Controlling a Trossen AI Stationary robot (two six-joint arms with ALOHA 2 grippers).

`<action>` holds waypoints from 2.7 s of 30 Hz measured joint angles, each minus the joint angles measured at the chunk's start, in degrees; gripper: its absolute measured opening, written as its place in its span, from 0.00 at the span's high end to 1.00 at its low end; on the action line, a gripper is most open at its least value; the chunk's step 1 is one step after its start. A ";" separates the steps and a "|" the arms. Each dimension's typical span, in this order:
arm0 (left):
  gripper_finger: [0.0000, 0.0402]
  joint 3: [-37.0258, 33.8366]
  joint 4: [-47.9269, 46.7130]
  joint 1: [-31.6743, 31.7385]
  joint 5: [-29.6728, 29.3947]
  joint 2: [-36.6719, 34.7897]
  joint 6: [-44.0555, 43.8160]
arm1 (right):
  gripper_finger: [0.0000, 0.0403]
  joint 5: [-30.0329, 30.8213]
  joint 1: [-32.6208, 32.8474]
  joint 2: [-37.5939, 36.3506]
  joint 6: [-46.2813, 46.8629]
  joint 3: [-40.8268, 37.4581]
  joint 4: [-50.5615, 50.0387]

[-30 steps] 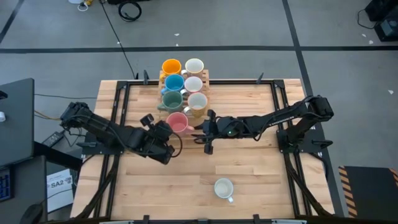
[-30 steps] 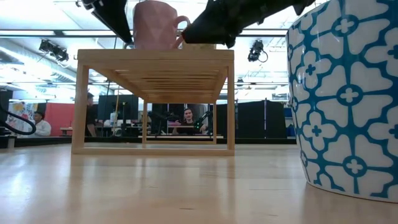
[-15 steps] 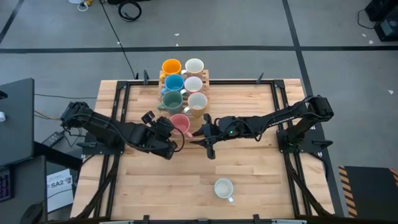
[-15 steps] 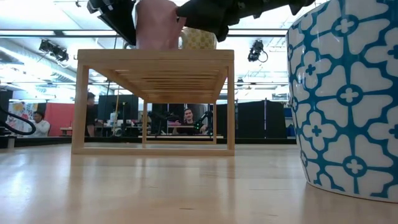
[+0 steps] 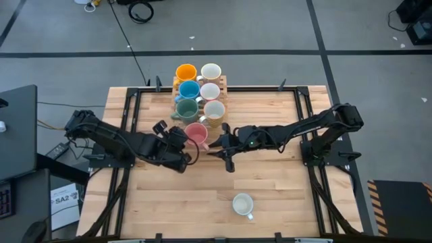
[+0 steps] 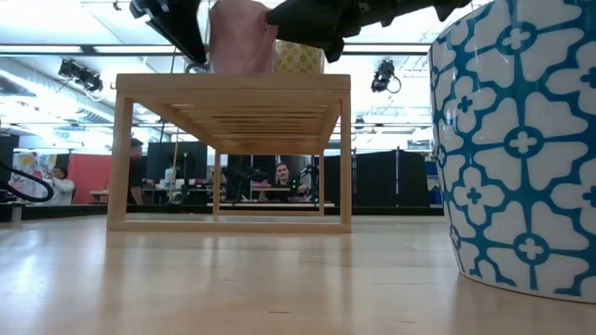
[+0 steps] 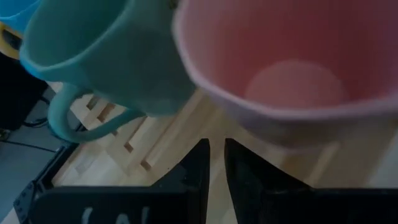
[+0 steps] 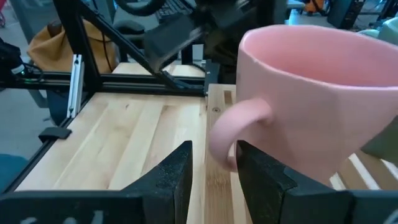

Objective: Place coffee mugs
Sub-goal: Put the pink mug on the shelf

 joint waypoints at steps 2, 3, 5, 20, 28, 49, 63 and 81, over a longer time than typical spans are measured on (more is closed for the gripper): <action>0.86 0.03 -0.49 -0.65 1.19 0.14 -0.08 | 0.68 0.04 0.00 -1.01 0.00 0.00 -1.19; 0.86 0.00 -1.09 -1.04 1.69 0.19 -0.24 | 0.68 0.05 0.00 -1.55 -0.02 0.00 -1.54; 0.86 -0.01 -1.73 -1.72 2.68 0.11 -0.24 | 0.68 0.07 0.00 -2.80 -0.04 0.00 -3.06; 0.86 -0.01 -2.12 -4.40 3.91 0.15 -2.72 | 0.68 9.32 0.00 -7.12 0.48 0.02 -8.62; 0.86 -0.01 0.00 -4.14 2.12 0.15 -3.26 | 0.68 10.91 0.04 -2.04 0.45 0.02 -3.31; 0.86 -0.04 2.61 -0.24 -3.05 0.15 -2.75 | 0.68 9.59 0.37 -0.69 0.57 0.00 3.07; 0.86 -0.04 2.35 -0.43 0.16 -0.53 -1.64 | 0.68 6.59 0.39 -0.74 0.04 0.00 2.70; 0.86 -0.01 12.04 -7.99 16.45 -1.36 -1.80 | 0.68 6.14 0.39 -0.82 1.79 0.00 -2.97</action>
